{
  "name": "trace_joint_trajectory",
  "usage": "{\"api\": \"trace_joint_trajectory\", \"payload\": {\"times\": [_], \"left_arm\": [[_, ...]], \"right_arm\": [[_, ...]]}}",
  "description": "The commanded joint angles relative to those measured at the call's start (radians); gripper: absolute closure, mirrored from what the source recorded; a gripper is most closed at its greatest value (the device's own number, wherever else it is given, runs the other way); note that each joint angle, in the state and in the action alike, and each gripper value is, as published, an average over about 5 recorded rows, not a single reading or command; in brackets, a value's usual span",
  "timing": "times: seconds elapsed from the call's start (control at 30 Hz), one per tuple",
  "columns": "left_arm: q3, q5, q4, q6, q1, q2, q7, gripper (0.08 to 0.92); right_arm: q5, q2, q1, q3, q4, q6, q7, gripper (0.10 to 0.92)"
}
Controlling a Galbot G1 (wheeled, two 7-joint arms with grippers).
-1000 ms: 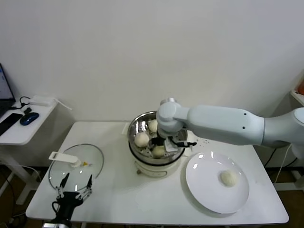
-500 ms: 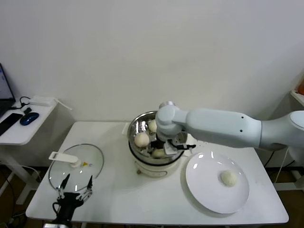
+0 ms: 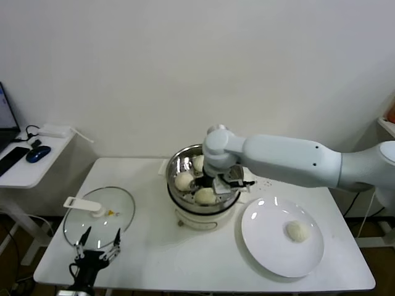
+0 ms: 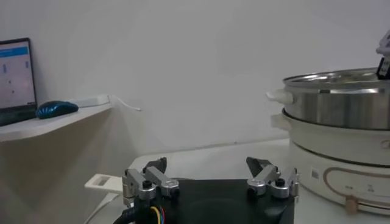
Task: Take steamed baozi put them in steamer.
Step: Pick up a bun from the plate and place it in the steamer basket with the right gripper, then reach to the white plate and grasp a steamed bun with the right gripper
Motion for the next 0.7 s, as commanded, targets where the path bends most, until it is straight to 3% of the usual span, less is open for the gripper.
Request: {"api": "trace_joint_trajectory", "payload": {"times": [0.03, 0.27, 0.5, 0.6, 0.7], "left_arm": [[0.000, -0.002, 0.000, 0.000, 0.000, 0.000, 0.000, 0.177], [0.003, -0.006, -0.006, 0.002, -0.002, 0.001, 0.001, 0.177], [0.018, -0.018, -0.039, -0.001, -0.017, 0.007, -0.034, 0.177], [0.028, -0.027, -0.052, 0.000, -0.036, 0.005, -0.063, 0.177], [0.037, -0.031, -0.060, 0.002, -0.046, 0.005, -0.070, 0.177]], "right_arm": [[0.172, -0.045, 0.109, 0.001, -0.012, 0.008, -0.026, 0.203], [0.455, -0.144, 0.273, -0.088, -0.022, -0.242, -0.025, 0.203], [1.034, -0.283, 0.481, -0.398, -0.019, -0.622, 0.042, 0.203], [1.094, -0.354, 0.514, -0.454, -0.031, -0.684, 0.034, 0.203], [1.050, -0.441, 0.515, -0.502, -0.041, -0.701, 0.011, 0.203]]}}
